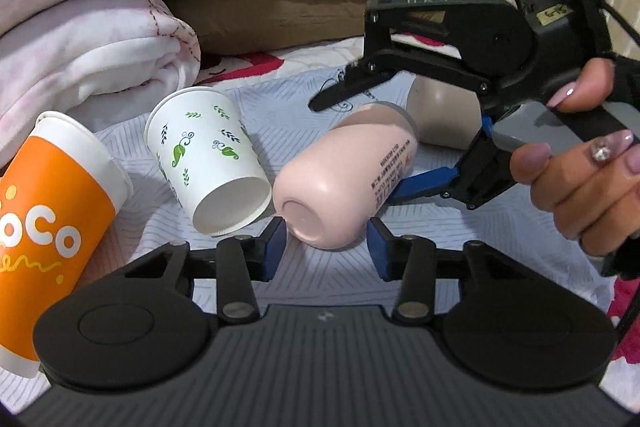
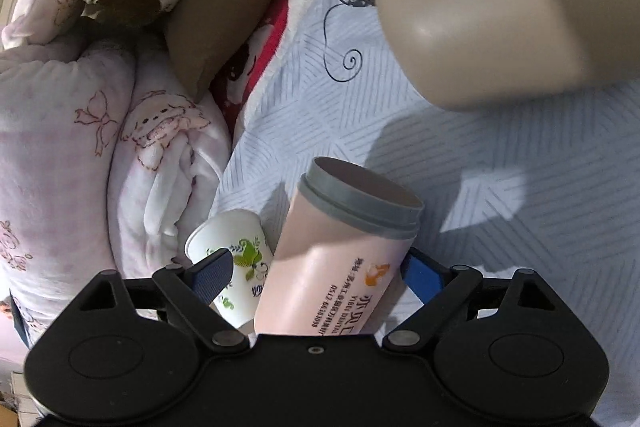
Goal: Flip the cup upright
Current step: 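Close the right gripper around the pink tumbler's middle, then lift the pink tumbler with the right gripper, rotating its grey lid upward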
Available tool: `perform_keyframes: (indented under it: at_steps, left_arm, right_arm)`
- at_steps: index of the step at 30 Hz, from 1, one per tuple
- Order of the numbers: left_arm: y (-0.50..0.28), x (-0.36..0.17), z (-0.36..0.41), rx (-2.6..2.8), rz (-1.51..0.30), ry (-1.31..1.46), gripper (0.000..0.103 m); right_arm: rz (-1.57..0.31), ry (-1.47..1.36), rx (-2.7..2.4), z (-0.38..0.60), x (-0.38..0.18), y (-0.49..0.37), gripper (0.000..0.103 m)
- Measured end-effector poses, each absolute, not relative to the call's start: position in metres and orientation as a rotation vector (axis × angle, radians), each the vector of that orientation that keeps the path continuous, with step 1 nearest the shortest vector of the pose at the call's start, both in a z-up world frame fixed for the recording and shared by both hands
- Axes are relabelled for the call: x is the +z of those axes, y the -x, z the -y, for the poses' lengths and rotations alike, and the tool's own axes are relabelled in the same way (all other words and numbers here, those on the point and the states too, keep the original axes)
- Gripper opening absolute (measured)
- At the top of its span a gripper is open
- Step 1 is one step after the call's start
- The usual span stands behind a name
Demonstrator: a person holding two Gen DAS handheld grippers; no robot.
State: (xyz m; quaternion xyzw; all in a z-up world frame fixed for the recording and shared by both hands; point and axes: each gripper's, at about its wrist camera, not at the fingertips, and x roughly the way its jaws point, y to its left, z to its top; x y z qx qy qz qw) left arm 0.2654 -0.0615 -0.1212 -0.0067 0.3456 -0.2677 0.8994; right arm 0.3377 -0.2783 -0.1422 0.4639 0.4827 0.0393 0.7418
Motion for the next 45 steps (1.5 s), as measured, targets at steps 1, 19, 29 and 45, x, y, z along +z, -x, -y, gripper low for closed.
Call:
perform_keyframes:
  at_steps: [1, 19, 29, 45]
  left_arm:
    - [-0.266, -0.123, 0.061, -0.557, -0.72, 0.021, 0.039]
    - [-0.257, -0.123, 0.069, -0.566, -0.745, 0.004, 0.036]
    - [-0.23, -0.107, 0.073, -0.619, -0.823, -0.062, 0.037]
    - [-0.203, -0.093, 0.056, -0.598, -0.732, 0.057, 0.056]
  right_arm:
    - [-1.057, -1.005, 0.074, 0.278, -0.141, -0.337, 0.088]
    - [-1.037, -0.938, 0.087, 0.281, -0.136, -0.32, 0.076]
    - [-1.124, -0.9, 0.149, 0.286, -0.13, -0.3, 0.075]
    - [-1.178, -0.909, 0.219, 0.285, -0.12, -0.277, 0.073]
